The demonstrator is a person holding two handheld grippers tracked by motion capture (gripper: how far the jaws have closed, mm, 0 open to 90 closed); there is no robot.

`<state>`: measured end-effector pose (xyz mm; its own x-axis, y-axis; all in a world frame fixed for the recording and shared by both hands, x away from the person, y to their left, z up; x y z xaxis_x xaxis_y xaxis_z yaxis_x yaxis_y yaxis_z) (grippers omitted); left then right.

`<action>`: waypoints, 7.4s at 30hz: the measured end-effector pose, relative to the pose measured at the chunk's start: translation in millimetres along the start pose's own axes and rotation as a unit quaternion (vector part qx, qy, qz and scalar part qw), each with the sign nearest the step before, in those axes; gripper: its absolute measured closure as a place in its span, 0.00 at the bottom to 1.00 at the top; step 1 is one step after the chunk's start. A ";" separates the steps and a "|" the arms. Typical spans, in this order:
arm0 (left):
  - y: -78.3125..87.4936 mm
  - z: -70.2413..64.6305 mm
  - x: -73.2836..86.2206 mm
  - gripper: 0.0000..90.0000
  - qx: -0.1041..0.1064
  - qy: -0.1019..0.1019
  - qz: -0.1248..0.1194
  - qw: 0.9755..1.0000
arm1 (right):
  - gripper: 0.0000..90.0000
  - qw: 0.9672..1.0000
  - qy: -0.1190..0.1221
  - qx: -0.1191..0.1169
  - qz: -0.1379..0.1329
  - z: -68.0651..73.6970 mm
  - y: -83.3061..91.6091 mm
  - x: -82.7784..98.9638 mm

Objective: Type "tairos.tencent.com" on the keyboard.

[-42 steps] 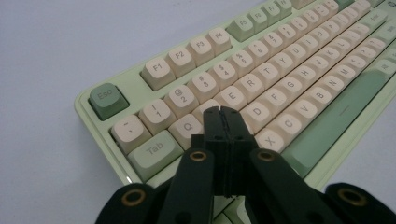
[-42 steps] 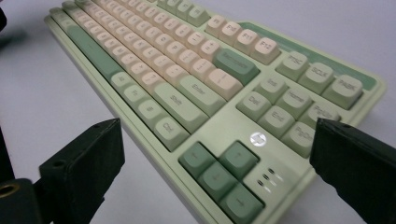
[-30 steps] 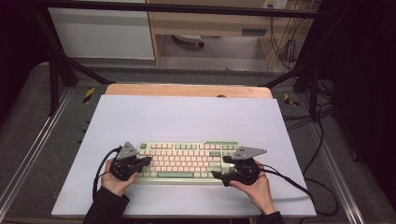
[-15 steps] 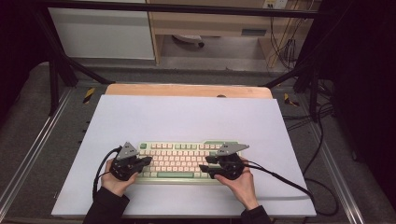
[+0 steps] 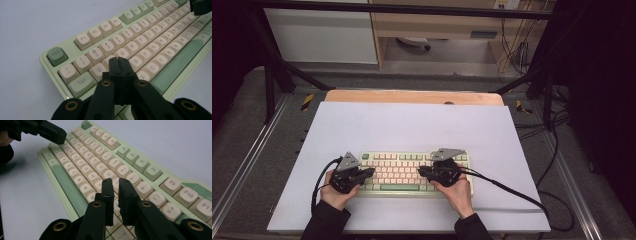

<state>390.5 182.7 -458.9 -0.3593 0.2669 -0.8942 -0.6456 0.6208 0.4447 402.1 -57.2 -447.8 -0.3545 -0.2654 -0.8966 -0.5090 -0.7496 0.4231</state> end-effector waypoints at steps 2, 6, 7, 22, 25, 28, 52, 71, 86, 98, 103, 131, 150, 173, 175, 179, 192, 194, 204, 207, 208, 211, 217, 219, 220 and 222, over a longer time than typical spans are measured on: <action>0.3 0.2 -0.2 1.00 0.000 0.000 -0.001 1.000 | 0.96 1.000 -0.005 -0.003 -0.002 1.0 -4.1 -1.6; 0.7 0.7 -0.6 1.00 0.000 0.000 -0.002 1.000 | 0.99 1.000 -0.007 -0.003 -0.001 0.7 -12.1 -2.6; 0.7 0.7 -0.6 1.00 0.000 0.000 -0.002 1.000 | 1.00 1.000 -0.005 -0.003 -0.002 0.2 -14.0 -2.7; 0.6 0.4 -0.7 1.00 0.000 -0.001 -0.002 1.000 | 1.00 1.000 -0.002 0.008 0.015 -2.6 -36.3 2.2; 0.5 0.2 -0.8 1.00 0.001 -0.001 -0.002 1.000 | 1.00 1.000 0.000 0.011 0.021 -3.4 -37.2 3.4; 0.4 0.0 -0.7 1.00 0.001 -0.001 -0.001 1.000 | 1.00 1.000 0.002 0.011 0.021 -3.5 -37.7 4.2; -0.7 -4.8 -3.5 1.00 0.002 -0.007 -0.003 1.000 | 1.00 1.000 0.018 -0.001 0.018 1.6 -10.3 -1.2; -15.8 -20.1 -18.3 1.00 0.006 -0.020 -0.002 1.000 | 1.00 1.000 0.007 -0.001 0.021 -7.5 22.4 9.8; -46.2 -26.1 -18.0 1.00 0.004 -0.021 0.014 1.000 | 1.00 1.000 0.003 -0.001 0.024 -9.0 32.8 20.4; -49.9 -24.6 -15.0 1.00 0.003 -0.022 0.015 1.000 | 1.00 1.000 0.001 -0.004 0.018 -6.7 35.0 19.7; -51.3 -24.4 -12.5 1.00 0.005 -0.024 0.020 0.999 | 1.00 1.000 0.002 -0.003 0.020 -6.6 34.8 20.5; -11.0 -17.3 -12.1 1.00 0.008 -0.015 -0.006 1.000 | 1.00 1.000 -0.010 -0.007 0.010 -3.9 29.6 12.5; 7.8 -3.7 2.8 1.00 -0.001 -0.001 -0.004 1.000 | 1.00 1.000 -0.011 -0.002 0.009 2.0 -1.2 -4.1; 7.6 -3.7 3.0 1.00 0.003 0.000 -0.005 1.000 | 1.00 0.999 -0.006 0.032 0.035 -10.9 -26.5 5.4; 7.2 -3.7 3.2 1.00 0.003 0.000 -0.005 1.000 | 1.00 0.999 -0.007 0.033 0.036 -10.6 -27.1 6.5; 7.0 -4.1 3.1 1.00 0.003 0.000 -0.005 1.000 | 1.00 0.998 -0.003 0.035 0.042 -11.3 -27.9 8.1; 6.5 -5.0 2.0 1.00 0.002 0.000 -0.007 1.000 | 1.00 1.000 0.000 0.021 0.022 -5.8 -9.2 -4.7; 5.7 -5.8 1.9 1.00 0.003 -0.003 -0.005 1.000 | 1.00 1.000 -0.004 0.018 0.022 -4.7 -4.7 -5.4; 0.5 -8.7 -0.1 1.00 0.005 -0.002 -0.004 1.000 | 1.00 0.999 -0.015 0.018 0.025 -13.1 18.8 5.8; -1.7 -10.1 -1.3 1.00 0.006 -0.003 -0.004 1.000 | 1.00 0.999 -0.017 0.022 0.028 -14.7 24.9 10.8; -2.7 -10.2 -1.6 1.00 0.005 -0.004 -0.003 1.000 | 1.00 0.999 -0.018 0.022 0.027 -14.7 26.9 12.1; -5.9 -11.2 -2.1 1.00 0.006 -0.002 -0.002 1.000 | 1.00 0.999 -0.020 0.021 0.024 -14.1 31.9 15.4; -13.7 -12.5 -2.3 1.00 0.005 -0.006 0.004 1.000 | 1.00 0.999 -0.021 0.016 0.022 -12.8 37.2 19.5; -15.8 -12.3 -1.9 1.00 0.004 -0.007 0.006 1.000 | 1.00 0.999 -0.023 0.016 0.020 -12.6 38.3 19.5; -16.7 -12.4 -1.5 1.00 0.004 -0.007 0.007 1.000 | 1.00 0.999 -0.023 0.016 0.018 -12.6 38.9 19.4; -17.8 -12.3 -0.5 1.00 0.005 -0.009 0.010 1.000 | 1.00 0.999 -0.023 0.015 0.017 -12.4 40.0 19.7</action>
<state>393.9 162.5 -465.8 -0.3595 0.2920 -0.8863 -0.6325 0.6221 0.4615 384.5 -99.9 -450.2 -0.4081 -0.2620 -0.8746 -0.5193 -0.7213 0.4584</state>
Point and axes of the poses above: each handheld gripper's, and its own axes: y roughly backward along the jaws, x roughly out of its underside, z roughly to its left, the point moved 6 cm from there along -y, roughly forward along the jaws, and after that the axes turned 12 degrees about -z, right-handed, at the moved point
